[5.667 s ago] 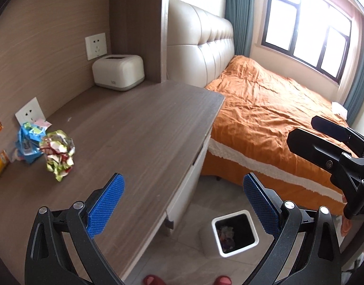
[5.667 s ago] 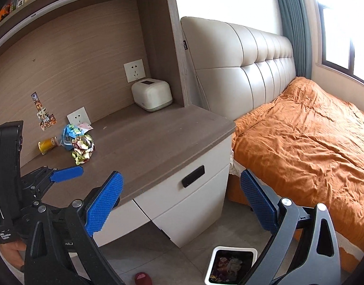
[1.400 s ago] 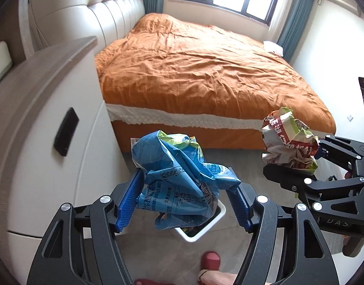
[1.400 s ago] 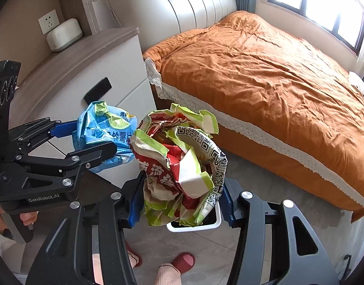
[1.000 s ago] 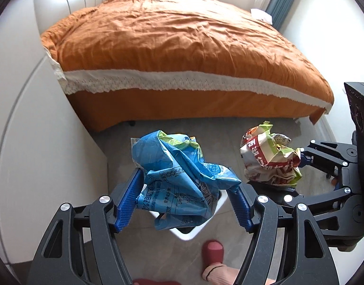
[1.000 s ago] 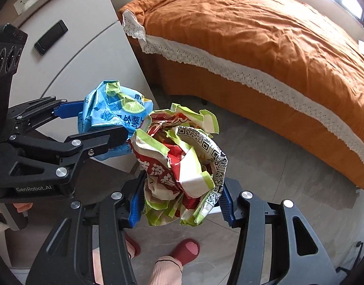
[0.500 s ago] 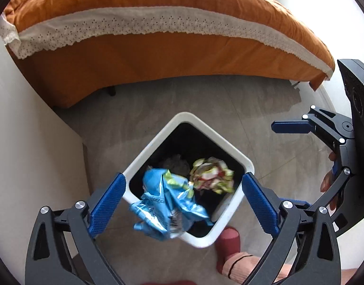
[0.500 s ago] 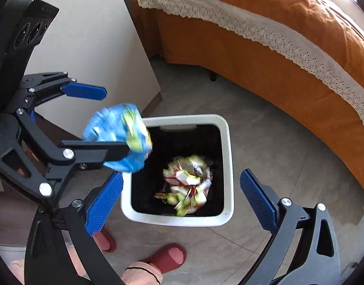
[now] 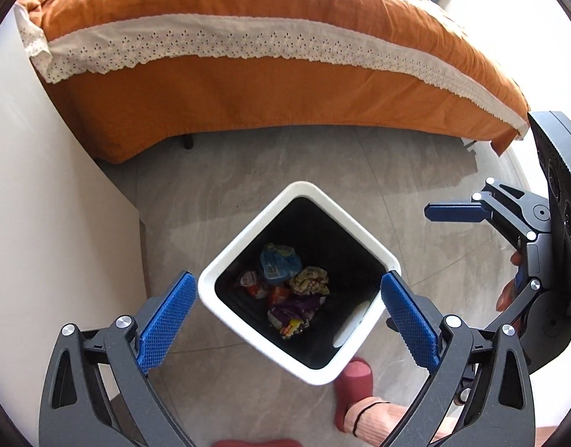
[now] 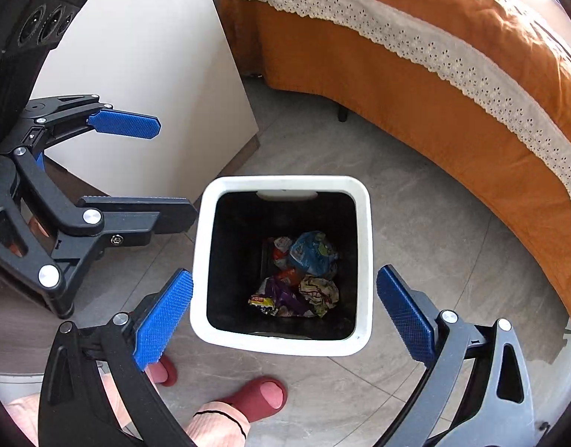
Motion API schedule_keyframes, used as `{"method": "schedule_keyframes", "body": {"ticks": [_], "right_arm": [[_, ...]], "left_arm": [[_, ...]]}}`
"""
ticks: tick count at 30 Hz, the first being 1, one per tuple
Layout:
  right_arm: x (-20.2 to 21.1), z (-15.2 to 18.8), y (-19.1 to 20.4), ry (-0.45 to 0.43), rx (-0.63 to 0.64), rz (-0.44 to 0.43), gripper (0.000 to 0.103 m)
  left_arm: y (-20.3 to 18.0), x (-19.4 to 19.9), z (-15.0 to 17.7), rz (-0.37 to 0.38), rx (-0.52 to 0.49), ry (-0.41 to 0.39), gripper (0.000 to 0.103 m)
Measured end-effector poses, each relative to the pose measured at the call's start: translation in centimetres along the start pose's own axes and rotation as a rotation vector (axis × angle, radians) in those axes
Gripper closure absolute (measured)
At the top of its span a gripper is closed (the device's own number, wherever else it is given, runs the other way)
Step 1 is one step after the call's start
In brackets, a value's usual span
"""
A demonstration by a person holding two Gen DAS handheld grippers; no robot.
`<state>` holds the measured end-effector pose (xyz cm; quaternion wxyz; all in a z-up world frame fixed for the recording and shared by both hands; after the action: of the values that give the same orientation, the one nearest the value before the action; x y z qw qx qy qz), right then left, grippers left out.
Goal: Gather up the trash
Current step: 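Move both open grippers back toward the remaining desk trash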
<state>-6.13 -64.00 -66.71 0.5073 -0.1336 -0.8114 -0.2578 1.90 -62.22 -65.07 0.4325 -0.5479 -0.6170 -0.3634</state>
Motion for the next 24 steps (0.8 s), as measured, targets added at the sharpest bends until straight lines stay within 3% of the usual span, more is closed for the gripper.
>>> {"method": "schedule_keyframes", "body": {"ticks": [13,24], "right_arm": [[6.8,-2.4,2.6,-0.055,-0.012,0.032,0.005],[16.1,-5.0,6.2,-0.169,-0.049,0.037,0.005]], "left_arm": [[-0.4,7.9,-2.6,-0.012,-0.032,-0.065,0.005],[-1.2,18.6,-5.3,0.006,-0.026,-0.177,0.005]]}}
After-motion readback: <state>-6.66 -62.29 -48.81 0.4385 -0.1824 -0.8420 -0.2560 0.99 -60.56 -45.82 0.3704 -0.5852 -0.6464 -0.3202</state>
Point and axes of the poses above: each gripper's, at about its wrist camera, not at the fingertips, and x roughly against the way its jaws point, y to its left, z to its underside, the point moved 7 cm from there along -x, roughly the way its jaws point, and after that the axes turned 11 degrees about -z, right-handed, at the moved point
